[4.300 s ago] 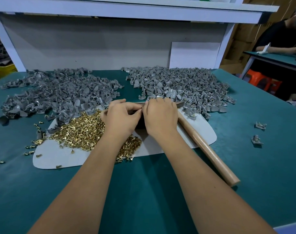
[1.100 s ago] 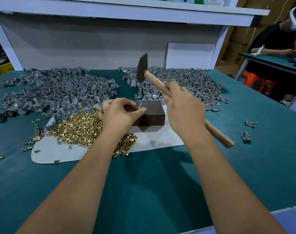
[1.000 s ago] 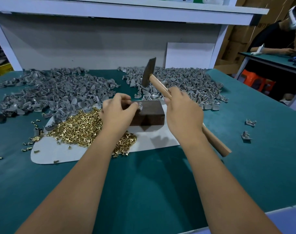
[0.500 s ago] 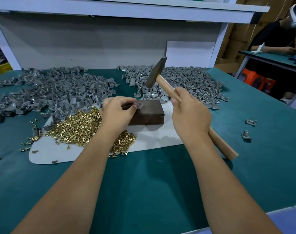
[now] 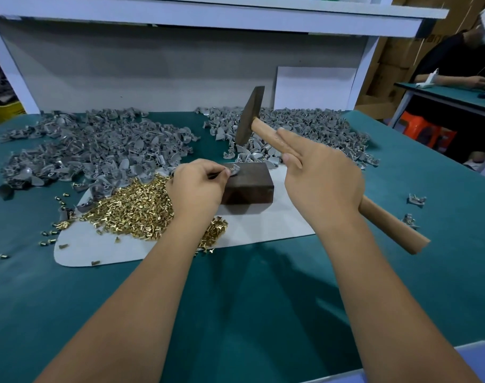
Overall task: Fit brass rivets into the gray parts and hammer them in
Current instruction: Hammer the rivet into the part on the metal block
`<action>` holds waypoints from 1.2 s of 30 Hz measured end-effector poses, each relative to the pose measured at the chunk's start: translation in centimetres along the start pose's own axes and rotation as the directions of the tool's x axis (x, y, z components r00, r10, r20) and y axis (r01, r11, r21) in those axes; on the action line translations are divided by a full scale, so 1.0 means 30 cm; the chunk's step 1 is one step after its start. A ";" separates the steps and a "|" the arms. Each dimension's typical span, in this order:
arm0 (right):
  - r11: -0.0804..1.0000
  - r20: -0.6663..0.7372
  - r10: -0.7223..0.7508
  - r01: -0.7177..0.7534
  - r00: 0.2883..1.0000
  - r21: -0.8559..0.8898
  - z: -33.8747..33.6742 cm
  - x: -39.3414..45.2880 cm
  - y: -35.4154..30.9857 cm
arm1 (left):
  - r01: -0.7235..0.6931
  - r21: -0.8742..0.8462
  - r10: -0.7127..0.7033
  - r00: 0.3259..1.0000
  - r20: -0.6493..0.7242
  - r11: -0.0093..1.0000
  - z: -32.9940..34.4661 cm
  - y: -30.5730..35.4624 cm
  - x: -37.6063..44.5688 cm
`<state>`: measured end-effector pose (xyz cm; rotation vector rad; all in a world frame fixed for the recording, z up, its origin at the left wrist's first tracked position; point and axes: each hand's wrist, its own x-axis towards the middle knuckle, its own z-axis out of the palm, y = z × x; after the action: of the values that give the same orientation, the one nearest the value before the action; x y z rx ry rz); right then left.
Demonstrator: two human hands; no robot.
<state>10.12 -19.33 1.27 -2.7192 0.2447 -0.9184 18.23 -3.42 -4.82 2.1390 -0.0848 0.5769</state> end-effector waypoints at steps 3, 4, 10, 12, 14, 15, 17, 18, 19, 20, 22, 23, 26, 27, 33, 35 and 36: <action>0.999 -0.008 -0.027 0.026 1.000 -0.032 -0.026 0.003 -0.008 | -0.048 0.109 0.053 0.998 -0.044 0.993 0.008 0.001 0.002; 0.998 0.013 -0.036 0.036 0.999 -0.042 -0.034 0.004 -0.008 | -0.065 0.125 0.071 0.996 -0.046 0.990 0.008 0.000 0.002; 0.996 0.003 -0.070 0.070 0.998 -0.062 -0.033 0.012 -0.018 | -0.080 0.195 0.091 0.995 -0.047 0.978 0.001 0.006 0.005; 0.991 0.010 -0.095 0.096 0.995 -0.090 -0.015 0.000 -0.023 | -0.078 0.222 0.086 0.996 -0.025 0.972 -0.002 0.008 0.008; 0.985 0.093 -0.118 0.128 0.989 -0.111 0.007 -0.014 -0.023 | -0.065 0.249 0.066 0.998 0.004 0.966 -0.005 0.007 0.009; 0.985 0.110 -0.119 0.132 0.987 -0.111 0.014 -0.016 -0.023 | -0.058 0.255 0.057 0.998 0.012 0.965 -0.006 0.006 0.008; 0.986 0.070 -0.121 0.128 0.990 -0.111 0.016 -0.011 -0.022 | -0.055 0.258 0.054 0.998 0.007 0.965 -0.007 0.007 0.007; 0.987 0.021 -0.115 0.117 0.993 -0.113 0.016 -0.009 -0.021 | -0.057 0.253 0.059 0.998 0.000 0.966 -0.006 0.008 0.006; 0.989 -0.040 -0.104 0.100 0.994 -0.108 0.016 -0.007 -0.019 | -0.059 0.241 0.063 0.998 -0.010 0.969 -0.004 0.010 0.006; 0.991 -0.102 -0.093 0.082 0.990 -0.103 0.014 -0.007 -0.017 | -0.058 0.227 0.065 0.998 -0.021 0.972 -0.003 0.010 0.004; 0.991 -0.166 -0.090 0.073 0.982 -0.109 0.009 -0.015 -0.015 | -0.057 0.203 0.065 0.997 -0.035 0.978 -0.001 0.010 0.003; 0.987 -0.131 -0.116 0.099 0.985 -0.129 0.008 -0.023 -0.015 | -0.054 0.194 0.062 0.997 -0.036 0.980 -0.001 0.010 0.002; 0.969 0.027 -0.183 0.185 0.983 -0.165 0.029 -0.051 -0.013 | -0.046 0.190 0.052 0.998 -0.028 0.981 -0.002 0.007 0.003; 0.969 0.000 -0.194 0.191 0.981 -0.155 0.027 -0.048 -0.017 | -0.043 0.194 0.050 0.998 -0.033 0.980 -0.001 0.006 0.006; 0.974 -0.214 -0.196 0.166 0.957 -0.153 0.012 -0.039 -0.038 | -0.019 0.211 0.032 0.998 -0.059 0.977 0.014 0.006 0.009; 0.957 -0.052 -0.221 0.207 0.974 -0.205 0.018 -0.052 -0.045 | 0.023 0.162 -0.015 0.999 -0.050 0.987 0.010 0.005 0.013; 0.956 0.001 -0.210 0.206 0.978 -0.209 0.027 -0.054 -0.043 | 0.041 0.141 -0.038 0.999 -0.030 0.989 0.009 0.003 0.015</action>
<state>9.45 -17.56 0.11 -2.9739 0.0610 -1.0312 18.71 -3.60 -4.69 2.2643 0.0138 0.6039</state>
